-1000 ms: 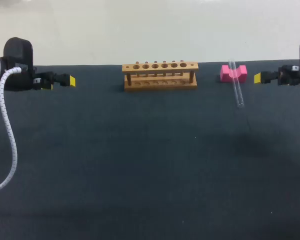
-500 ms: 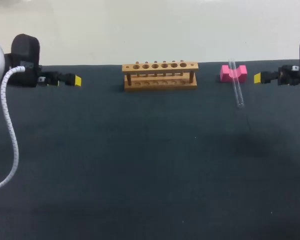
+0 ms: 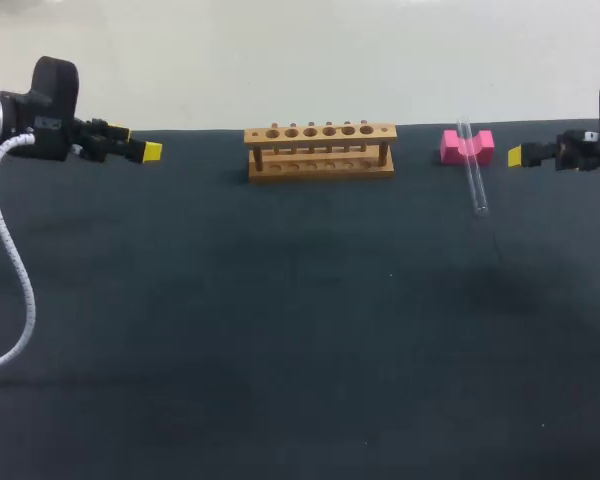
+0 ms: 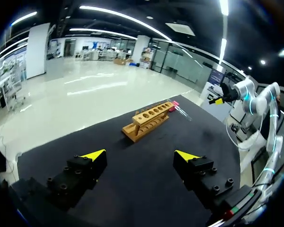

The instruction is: Grasp the test tube, adjust it, and insert it.

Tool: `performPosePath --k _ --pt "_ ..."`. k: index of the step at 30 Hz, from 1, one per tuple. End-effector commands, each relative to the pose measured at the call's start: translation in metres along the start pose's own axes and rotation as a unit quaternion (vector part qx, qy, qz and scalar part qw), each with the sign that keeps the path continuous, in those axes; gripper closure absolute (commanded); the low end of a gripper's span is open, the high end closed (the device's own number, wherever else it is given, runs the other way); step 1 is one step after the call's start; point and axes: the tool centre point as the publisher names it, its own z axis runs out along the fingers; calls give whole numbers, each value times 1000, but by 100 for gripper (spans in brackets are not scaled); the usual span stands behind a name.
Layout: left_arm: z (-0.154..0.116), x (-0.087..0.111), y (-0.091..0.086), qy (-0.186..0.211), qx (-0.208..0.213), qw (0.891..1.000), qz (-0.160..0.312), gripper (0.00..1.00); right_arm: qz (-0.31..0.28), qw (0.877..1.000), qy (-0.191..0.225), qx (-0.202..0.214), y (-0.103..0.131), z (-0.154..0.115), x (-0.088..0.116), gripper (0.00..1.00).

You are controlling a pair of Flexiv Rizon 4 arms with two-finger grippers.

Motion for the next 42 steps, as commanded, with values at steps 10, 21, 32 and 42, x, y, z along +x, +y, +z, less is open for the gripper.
performPosePath --k 10,21,32,42 --pt "26 0 23 -92 156 980 80 0 0 1000 0 4 2 -1 0 0" --pt "58 -11 33 -105 119 982 101 0 0 1000 0 4 2 -1 0 0" --pt "70 -11 35 -94 137 979 118 0 0 1000 0 4 2 -1 0 0" --pt "69 -7 33 -83 146 980 110 0 0 1000 0 4 2 -1 0 0"
